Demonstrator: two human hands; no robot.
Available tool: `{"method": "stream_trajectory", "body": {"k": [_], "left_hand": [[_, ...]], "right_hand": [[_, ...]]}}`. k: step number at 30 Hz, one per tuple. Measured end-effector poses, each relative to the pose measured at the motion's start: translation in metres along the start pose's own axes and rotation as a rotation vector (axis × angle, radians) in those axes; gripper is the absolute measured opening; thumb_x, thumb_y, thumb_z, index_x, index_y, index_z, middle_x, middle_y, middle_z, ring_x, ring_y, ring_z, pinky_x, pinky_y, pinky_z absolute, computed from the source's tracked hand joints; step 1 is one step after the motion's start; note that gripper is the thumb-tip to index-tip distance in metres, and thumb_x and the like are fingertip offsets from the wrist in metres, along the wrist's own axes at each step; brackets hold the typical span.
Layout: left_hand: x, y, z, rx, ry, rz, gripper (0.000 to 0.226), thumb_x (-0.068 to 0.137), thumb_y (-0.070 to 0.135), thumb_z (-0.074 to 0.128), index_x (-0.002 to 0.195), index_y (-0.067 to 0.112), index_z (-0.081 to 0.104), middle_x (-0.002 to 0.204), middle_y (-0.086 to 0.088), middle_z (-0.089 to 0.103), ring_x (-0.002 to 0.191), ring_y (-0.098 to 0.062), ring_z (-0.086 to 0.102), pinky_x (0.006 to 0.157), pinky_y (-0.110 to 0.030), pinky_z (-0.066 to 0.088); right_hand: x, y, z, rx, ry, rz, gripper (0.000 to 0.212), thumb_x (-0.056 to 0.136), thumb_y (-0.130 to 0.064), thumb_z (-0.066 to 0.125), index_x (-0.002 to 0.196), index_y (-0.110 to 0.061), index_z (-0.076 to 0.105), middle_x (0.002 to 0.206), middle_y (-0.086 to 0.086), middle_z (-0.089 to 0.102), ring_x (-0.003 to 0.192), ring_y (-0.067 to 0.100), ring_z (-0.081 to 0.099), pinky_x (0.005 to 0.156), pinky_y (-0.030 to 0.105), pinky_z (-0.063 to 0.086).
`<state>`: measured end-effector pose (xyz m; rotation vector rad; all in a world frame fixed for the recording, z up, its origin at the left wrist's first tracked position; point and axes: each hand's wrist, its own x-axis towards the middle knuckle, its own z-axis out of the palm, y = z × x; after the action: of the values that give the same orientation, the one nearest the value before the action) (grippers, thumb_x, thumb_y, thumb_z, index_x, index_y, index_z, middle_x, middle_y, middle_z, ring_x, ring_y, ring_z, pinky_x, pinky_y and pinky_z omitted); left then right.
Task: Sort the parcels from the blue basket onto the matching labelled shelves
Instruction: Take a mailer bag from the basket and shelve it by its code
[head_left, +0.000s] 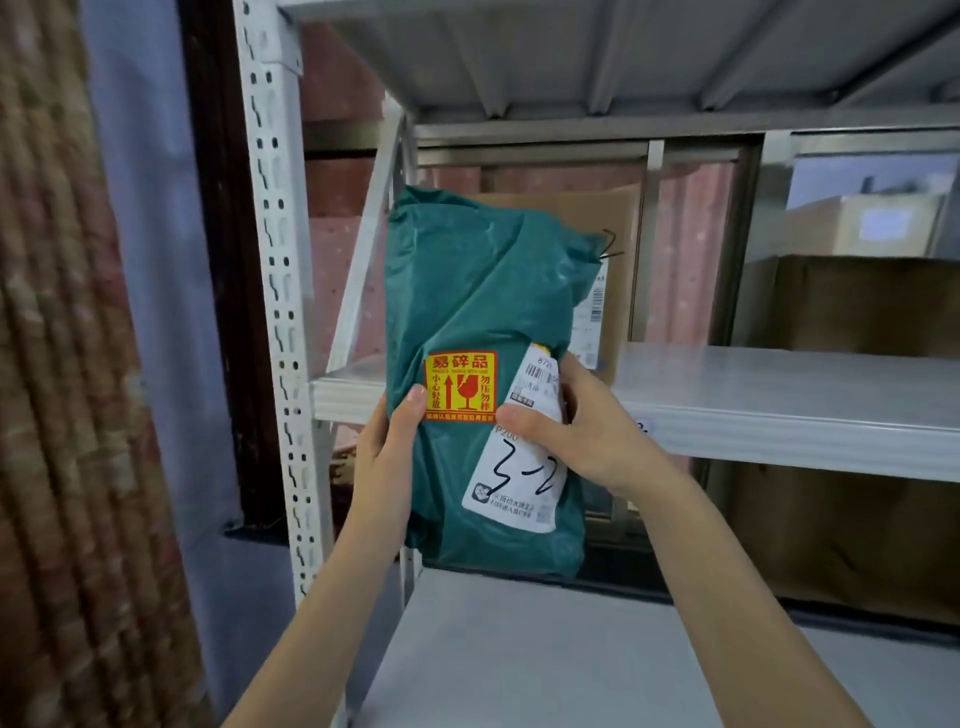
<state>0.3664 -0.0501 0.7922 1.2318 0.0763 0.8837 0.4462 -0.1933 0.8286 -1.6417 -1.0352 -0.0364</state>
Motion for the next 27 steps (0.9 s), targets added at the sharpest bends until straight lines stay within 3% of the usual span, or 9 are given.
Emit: {"method": "stream_trajectory", "body": {"k": [3, 7, 11, 14, 18, 22, 27], "left_hand": [[0.004, -0.001, 0.007, -0.003, -0.027, 0.026, 0.019, 0.090, 0.035, 0.054, 0.106, 0.029, 0.064, 0.107, 0.001, 0.070, 0.105, -0.021, 0.065, 0.096, -0.043, 0.049], [0.010, -0.002, 0.014, 0.027, -0.087, 0.053, 0.018, 0.086, 0.036, 0.056, 0.103, 0.033, 0.062, 0.098, 0.011, 0.071, 0.096, -0.011, 0.066, 0.087, -0.033, 0.051], [0.013, -0.001, 0.020, 0.061, -0.171, 0.054, 0.052, 0.068, 0.052, 0.061, 0.116, 0.032, 0.056, 0.109, 0.011, 0.066, 0.103, -0.009, 0.063, 0.090, -0.031, 0.049], [0.016, -0.002, 0.025, 0.108, -0.236, 0.061, 0.067, 0.062, 0.051, 0.072, 0.122, 0.030, 0.051, 0.112, 0.010, 0.065, 0.104, -0.010, 0.063, 0.089, -0.029, 0.051], [0.023, -0.005, 0.037, 0.105, -0.292, 0.085, 0.036, 0.064, 0.038, 0.067, 0.099, 0.037, 0.056, 0.087, 0.021, 0.071, 0.084, 0.001, 0.068, 0.072, -0.017, 0.055], [0.024, -0.009, 0.050, 0.088, -0.317, 0.079, 0.020, 0.078, 0.033, 0.064, 0.096, 0.038, 0.056, 0.085, 0.021, 0.070, 0.080, 0.003, 0.068, 0.068, -0.015, 0.053], [0.023, -0.003, 0.072, 0.100, -0.369, 0.111, 0.016, 0.089, 0.031, 0.058, 0.103, 0.038, 0.054, 0.099, 0.016, 0.066, 0.082, 0.006, 0.066, 0.066, -0.010, 0.052]], "right_hand": [[0.003, 0.003, -0.008, 0.009, -0.008, -0.013, 0.070, 0.058, -0.052, 0.073, 0.118, -0.032, 0.046, 0.116, -0.012, 0.065, 0.103, 0.007, 0.065, 0.089, 0.036, 0.055], [0.003, 0.005, -0.017, 0.056, -0.003, -0.005, 0.064, 0.059, -0.046, 0.074, 0.116, -0.033, 0.048, 0.116, -0.009, 0.066, 0.103, 0.010, 0.065, 0.088, 0.036, 0.055], [0.006, 0.005, -0.027, 0.034, 0.015, -0.016, 0.060, 0.060, -0.043, 0.073, 0.112, -0.032, 0.048, 0.112, -0.011, 0.067, 0.100, 0.008, 0.066, 0.084, 0.030, 0.055], [0.005, 0.004, -0.036, 0.004, 0.030, -0.027, 0.060, 0.060, -0.043, 0.073, 0.112, -0.033, 0.046, 0.111, -0.011, 0.066, 0.099, 0.007, 0.066, 0.081, 0.025, 0.056], [0.002, 0.006, -0.047, -0.023, 0.068, -0.015, 0.054, 0.062, -0.040, 0.074, 0.109, -0.033, 0.048, 0.107, -0.013, 0.066, 0.093, 0.002, 0.067, 0.074, 0.018, 0.055], [-0.004, 0.004, -0.060, -0.025, 0.114, 0.023, 0.034, 0.073, -0.028, 0.075, 0.096, -0.035, 0.050, 0.094, -0.019, 0.066, 0.080, -0.006, 0.067, 0.067, 0.015, 0.054], [-0.005, -0.003, -0.074, 0.001, 0.215, 0.068, 0.075, 0.054, -0.048, 0.077, 0.120, -0.032, 0.046, 0.109, -0.013, 0.065, 0.096, 0.006, 0.065, 0.079, 0.026, 0.056]]}}
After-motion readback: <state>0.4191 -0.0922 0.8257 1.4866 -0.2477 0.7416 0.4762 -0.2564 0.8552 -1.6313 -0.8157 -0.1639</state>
